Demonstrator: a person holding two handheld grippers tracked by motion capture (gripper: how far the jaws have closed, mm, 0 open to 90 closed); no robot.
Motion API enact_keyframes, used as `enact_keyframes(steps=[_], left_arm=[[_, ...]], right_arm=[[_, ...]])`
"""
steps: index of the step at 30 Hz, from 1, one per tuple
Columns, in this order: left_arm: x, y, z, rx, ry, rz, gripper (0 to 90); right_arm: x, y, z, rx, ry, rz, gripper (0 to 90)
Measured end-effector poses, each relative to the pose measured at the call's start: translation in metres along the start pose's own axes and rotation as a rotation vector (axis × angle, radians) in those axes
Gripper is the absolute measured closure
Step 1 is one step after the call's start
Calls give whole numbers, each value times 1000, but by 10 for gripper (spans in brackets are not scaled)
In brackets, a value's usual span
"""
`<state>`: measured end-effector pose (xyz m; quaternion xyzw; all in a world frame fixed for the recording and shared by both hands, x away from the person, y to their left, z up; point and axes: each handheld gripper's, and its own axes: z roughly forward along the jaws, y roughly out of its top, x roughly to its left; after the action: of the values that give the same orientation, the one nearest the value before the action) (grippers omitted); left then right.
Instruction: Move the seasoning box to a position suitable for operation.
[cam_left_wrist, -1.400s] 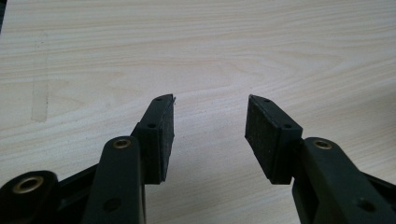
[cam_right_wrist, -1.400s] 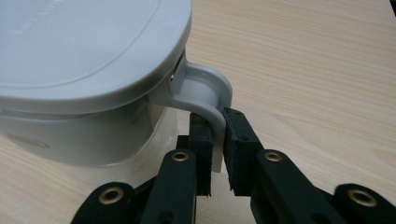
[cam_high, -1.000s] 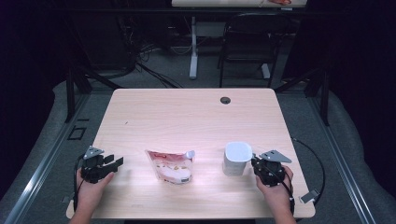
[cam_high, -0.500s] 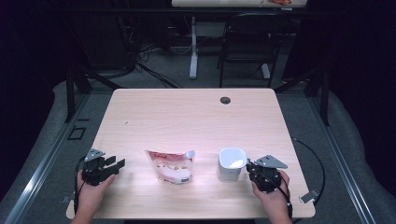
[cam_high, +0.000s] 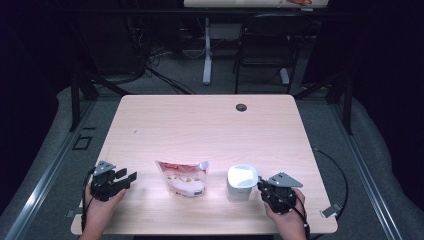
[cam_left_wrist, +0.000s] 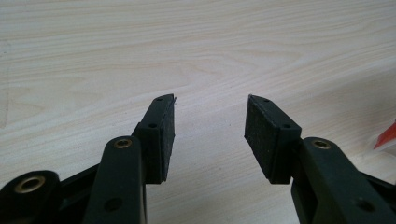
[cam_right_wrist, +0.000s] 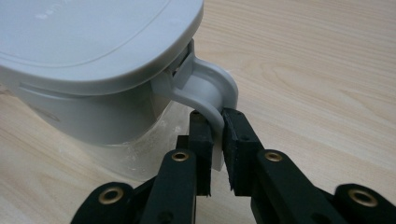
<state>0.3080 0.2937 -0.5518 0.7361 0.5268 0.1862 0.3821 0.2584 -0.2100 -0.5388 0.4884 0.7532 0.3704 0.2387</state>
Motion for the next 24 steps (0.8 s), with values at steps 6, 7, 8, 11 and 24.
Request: enact_keyframes(steps=[6, 7, 8, 11, 24], left_arm=[[-4, 2, -3, -6, -11, 8, 528], [-4, 2, -3, -6, -11, 8, 528], [-5, 2, -3, -1, -14, 18, 529], [-7, 2, -4, -2, -7, 24, 531], [-4, 4, -4, 16, 17, 36, 543]], right_arm=[[-4, -2, -8, -24, 30, 27, 758], [-4, -2, -8, -24, 30, 27, 758], [-6, -4, -12, -39, 41, 34, 750], [-10, -7, -19, -61, 71, 47, 736], [-28, -5, -34, -187, 33, 107, 643]])
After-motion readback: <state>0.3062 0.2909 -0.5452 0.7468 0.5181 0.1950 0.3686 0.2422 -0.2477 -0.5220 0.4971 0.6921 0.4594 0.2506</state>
